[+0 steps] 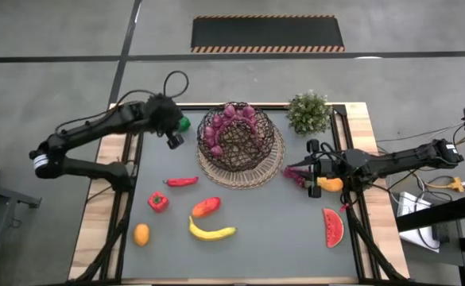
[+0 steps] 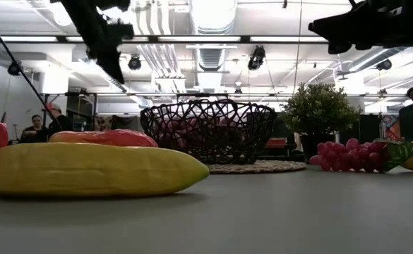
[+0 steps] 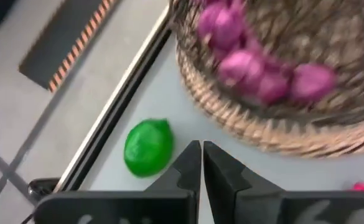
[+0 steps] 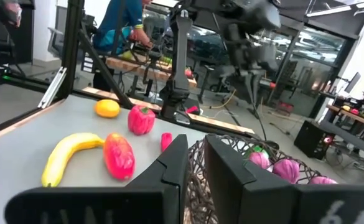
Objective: Build produce basket
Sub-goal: Put the green lime into the basket
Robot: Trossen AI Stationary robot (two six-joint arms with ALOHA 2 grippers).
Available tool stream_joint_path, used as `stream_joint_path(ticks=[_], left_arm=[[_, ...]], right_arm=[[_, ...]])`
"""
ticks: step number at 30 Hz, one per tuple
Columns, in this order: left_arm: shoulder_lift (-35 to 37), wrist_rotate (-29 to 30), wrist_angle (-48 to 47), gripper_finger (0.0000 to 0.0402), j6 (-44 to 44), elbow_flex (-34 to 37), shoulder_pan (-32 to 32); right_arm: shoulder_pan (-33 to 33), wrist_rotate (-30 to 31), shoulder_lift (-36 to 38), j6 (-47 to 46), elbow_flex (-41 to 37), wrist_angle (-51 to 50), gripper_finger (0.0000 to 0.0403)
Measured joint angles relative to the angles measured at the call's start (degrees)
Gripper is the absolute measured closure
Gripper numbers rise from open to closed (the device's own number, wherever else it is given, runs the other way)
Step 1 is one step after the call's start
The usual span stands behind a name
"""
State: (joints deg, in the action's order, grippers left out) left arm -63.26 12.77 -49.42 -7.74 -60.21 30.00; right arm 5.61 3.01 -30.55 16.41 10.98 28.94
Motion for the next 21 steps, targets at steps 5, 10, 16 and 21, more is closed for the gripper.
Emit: stream_joint_path(ticks=[5, 10, 16, 21], left_arm=[[-5.90, -4.02, -0.39, 0.0337, -9.59, 0.40, 8.85], [-12.63, -3.35, 1.35, 0.0238, -15.52, 0.58, 14.05], [-19.01, -1.99, 4.15, 0.0141, -24.00, 0.58, 15.72], [-22.53, -2.01, 6.63, 0.0120, -30.03, 0.60, 16.14]], right_arm=[[0.00, 0.00, 0.00, 0.00, -0.08, -0.16, 0.0360], [0.00, 0.00, 0.00, -0.41, -0.08, -1.00, 0.0360], [0.00, 0.00, 0.00, -1.49, -0.14, -2.23, 0.0360], [0.00, 0.02, -0.02, -1.47, -0.15, -2.31, 0.0360]])
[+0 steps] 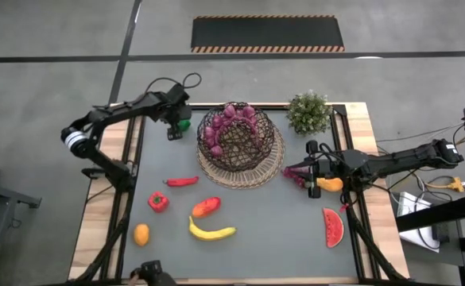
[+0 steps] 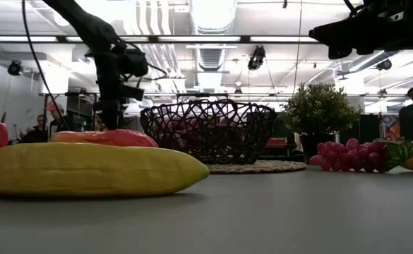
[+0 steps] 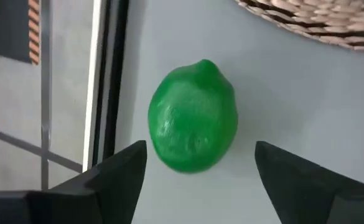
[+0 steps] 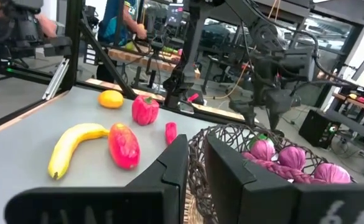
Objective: Build produce basket
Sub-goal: Put the green lime into the basket
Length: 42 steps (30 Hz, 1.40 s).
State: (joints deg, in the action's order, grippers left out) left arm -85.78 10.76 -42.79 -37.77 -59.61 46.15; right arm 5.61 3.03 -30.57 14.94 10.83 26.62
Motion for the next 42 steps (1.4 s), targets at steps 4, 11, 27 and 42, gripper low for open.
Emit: stream_joint_path(ticks=[4, 11, 27, 42], left_arm=[[-2.42, 0.02, 3.39, 0.0125, -0.73, 0.02, 1.13], [-4.79, 0.02, 3.81, 0.0130, -1.60, 0.09, 2.65], [-4.42, -1.22, 3.83, 0.0242, -0.28, 1.16, 2.65], [1.22, -4.80, 0.15, 0.0269, 5.72, 1.92, 2.23]], right_arm=[[0.00, 0.00, 0.00, 0.00, -0.02, -0.23, 0.0360], [0.00, 0.00, 0.00, -0.48, -0.02, -0.41, 0.0360], [0.00, 0.00, -0.02, -1.03, -0.02, -1.00, 0.0360], [0.00, 0.00, -0.02, -3.59, -0.04, -1.91, 0.0360]])
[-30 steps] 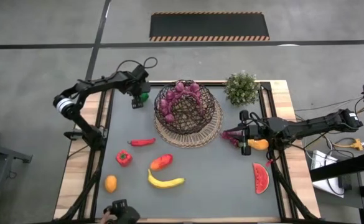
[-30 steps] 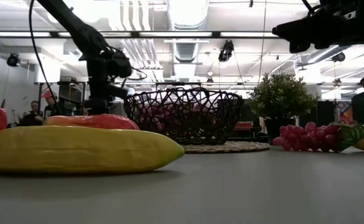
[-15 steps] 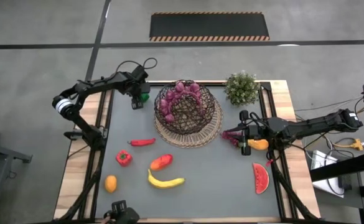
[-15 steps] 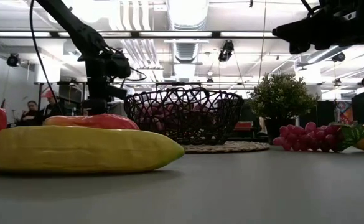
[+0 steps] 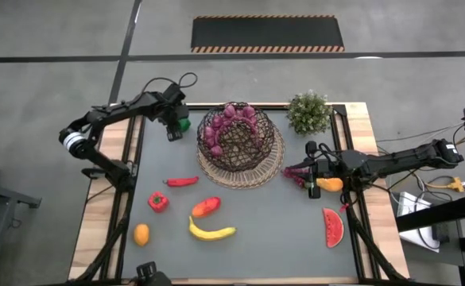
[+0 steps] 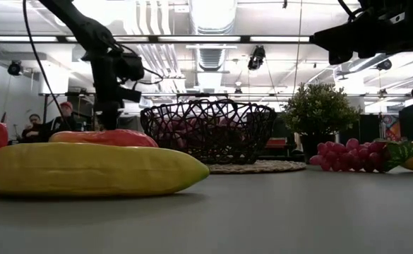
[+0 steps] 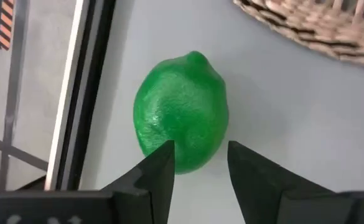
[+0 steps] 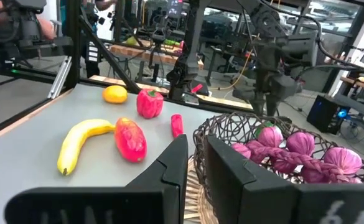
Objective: Build produce basket
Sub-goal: Put the green lime into the basket
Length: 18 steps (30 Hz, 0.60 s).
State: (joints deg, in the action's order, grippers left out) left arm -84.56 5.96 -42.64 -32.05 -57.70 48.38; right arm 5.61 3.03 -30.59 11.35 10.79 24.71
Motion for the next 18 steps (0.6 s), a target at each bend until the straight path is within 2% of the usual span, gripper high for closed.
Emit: stream_joint_path(ticks=[4, 13, 18], left_arm=[[0.60, 0.12, 0.98, 0.0242, 0.15, 0.01, 0.02], [0.57, 1.92, 7.16, 0.0124, 0.21, 0.01, 0.25], [0.55, -0.52, 7.46, 0.0102, 0.18, 0.06, 1.16]], right_arm=[[0.00, 0.00, 0.00, 0.11, 0.00, 0.00, 0.0360], [0.00, 0.00, 0.00, -0.24, 0.00, -0.44, 0.0360], [0.00, 0.00, 0.00, -0.31, 0.00, -0.46, 0.0360]])
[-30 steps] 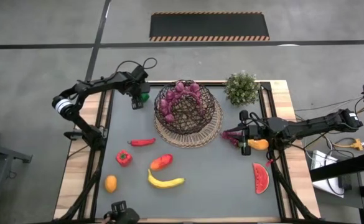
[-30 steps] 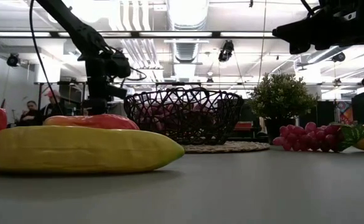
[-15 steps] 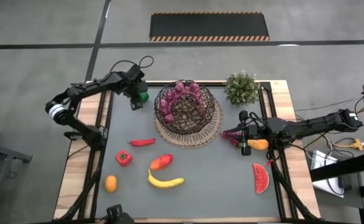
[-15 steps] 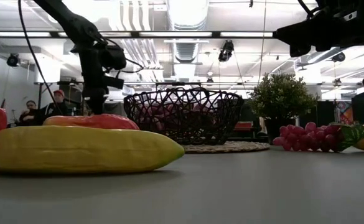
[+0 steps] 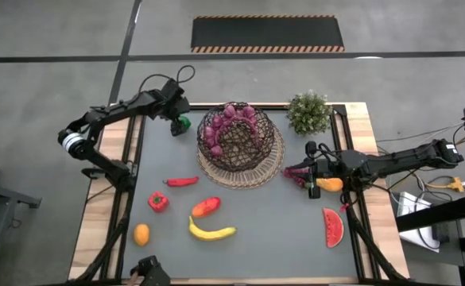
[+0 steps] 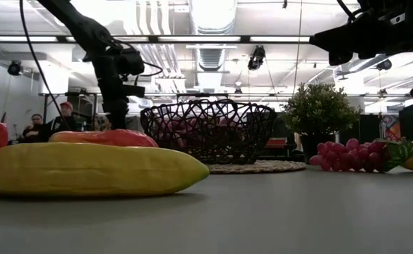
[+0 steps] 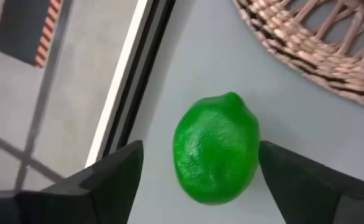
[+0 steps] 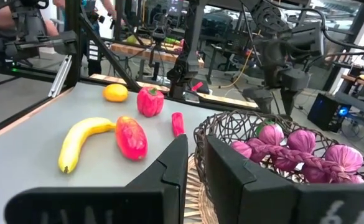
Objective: Build produce basket
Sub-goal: Put the green lime into the basket
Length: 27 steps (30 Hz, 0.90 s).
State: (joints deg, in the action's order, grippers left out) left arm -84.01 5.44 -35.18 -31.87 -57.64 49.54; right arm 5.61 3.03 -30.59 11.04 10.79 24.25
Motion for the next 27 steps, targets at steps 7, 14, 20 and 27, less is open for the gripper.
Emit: stream_joint_path(ticks=[7, 14, 20, 27], left_arm=[[0.00, -1.45, 2.37, 0.0101, -0.36, 2.31, 0.39], [-0.24, -1.21, 12.10, 0.0101, -0.44, 10.02, 0.39], [-0.04, -0.19, 16.13, 0.0109, -0.47, 13.03, 0.37], [-0.04, 0.85, 15.82, 0.0173, -0.38, 13.10, 0.34]], right_arm=[[0.00, 0.00, 0.00, -0.75, 0.00, -0.07, 0.0360], [0.00, 0.00, 0.00, -0.71, 0.00, -0.36, 0.0360], [0.00, 0.00, 0.00, -0.65, 0.00, -0.37, 0.0360], [0.00, 0.00, 0.00, -1.20, 0.00, -0.35, 0.0360]])
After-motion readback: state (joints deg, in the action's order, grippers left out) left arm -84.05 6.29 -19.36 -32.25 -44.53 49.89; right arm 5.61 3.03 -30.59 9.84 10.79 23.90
